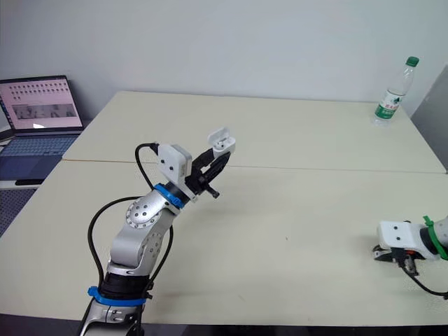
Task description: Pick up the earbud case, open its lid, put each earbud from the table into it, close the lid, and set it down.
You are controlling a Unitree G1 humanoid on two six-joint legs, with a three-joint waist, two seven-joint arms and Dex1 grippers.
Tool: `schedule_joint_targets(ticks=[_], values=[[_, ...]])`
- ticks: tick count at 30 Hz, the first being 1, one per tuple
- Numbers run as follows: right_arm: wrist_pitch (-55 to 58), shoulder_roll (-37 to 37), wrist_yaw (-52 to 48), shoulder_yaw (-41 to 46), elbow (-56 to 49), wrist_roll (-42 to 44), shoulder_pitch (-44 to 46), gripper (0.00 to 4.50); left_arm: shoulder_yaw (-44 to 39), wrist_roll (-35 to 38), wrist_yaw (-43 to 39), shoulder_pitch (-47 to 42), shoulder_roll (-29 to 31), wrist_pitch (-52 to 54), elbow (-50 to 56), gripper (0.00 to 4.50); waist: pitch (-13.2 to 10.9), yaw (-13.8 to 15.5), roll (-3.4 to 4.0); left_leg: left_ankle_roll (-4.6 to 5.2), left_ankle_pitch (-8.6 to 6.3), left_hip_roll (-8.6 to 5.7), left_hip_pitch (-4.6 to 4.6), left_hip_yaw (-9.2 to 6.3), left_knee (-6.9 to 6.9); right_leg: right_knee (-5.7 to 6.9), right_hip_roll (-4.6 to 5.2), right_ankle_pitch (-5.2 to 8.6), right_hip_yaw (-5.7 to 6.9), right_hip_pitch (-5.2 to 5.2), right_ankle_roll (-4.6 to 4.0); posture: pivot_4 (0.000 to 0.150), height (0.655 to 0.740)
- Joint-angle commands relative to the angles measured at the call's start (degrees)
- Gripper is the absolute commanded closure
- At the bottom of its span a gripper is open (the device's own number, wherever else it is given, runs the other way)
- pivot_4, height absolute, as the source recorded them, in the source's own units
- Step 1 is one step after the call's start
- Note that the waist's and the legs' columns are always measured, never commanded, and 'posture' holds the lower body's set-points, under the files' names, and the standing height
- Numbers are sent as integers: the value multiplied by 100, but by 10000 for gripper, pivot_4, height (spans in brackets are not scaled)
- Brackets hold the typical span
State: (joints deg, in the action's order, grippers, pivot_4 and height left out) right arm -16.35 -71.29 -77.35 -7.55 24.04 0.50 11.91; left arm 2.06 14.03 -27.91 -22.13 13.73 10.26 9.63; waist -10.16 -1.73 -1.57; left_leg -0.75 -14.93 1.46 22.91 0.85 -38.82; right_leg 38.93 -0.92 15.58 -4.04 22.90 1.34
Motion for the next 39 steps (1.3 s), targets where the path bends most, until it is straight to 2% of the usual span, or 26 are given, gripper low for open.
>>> schedule_joint_targets(ticks=[1, 16, 25, 31, 39], values=[[-592, -119, 50, -177, 866, -610, 381, 41136, -22, -42, 75, 109, 3, -159, 321, 37232, 0, -7, 0, 0, 0, 2, -9, 4, 1, -1, 0, 0, -3, -7, 0, 1500, 7400], [-1669, -297, -340, -565, 2454, -1289, 1130, 41136, -26, -9, 137, 230, 66, -50, 524, 37232, 1, 15, 1, 0, -1, -2, -21, -6, 0, -7, 11, 0, -4, -32, -2, 1500, 7400], [-1543, -104, -305, -499, 2597, -1252, 1160, 41136, -28, -16, 171, 210, 51, 1, 547, 37232, 0, 8, 1, 0, -2, -1, -48, -5, 2, -10, 11, 1, -5, -59, -3, 1500, 7400], [-1577, -173, -322, -477, 2631, -1273, 1086, 21315, -44, -6, 160, 192, 75, 31, 554, 37232, 1, 9, 1, 0, -2, 0, -50, -6, 2, -10, 12, 1, -3, -60, -4, 1500, 7400], [-1596, -243, -267, -516, 2694, -1409, 1130, 21315, -3, 1, 146, 208, 55, 62, 571, 37232, 0, 9, 1, 0, -2, -1, -52, -6, 2, -11, 12, 2, -4, -63, -4, 1500, 7400]])
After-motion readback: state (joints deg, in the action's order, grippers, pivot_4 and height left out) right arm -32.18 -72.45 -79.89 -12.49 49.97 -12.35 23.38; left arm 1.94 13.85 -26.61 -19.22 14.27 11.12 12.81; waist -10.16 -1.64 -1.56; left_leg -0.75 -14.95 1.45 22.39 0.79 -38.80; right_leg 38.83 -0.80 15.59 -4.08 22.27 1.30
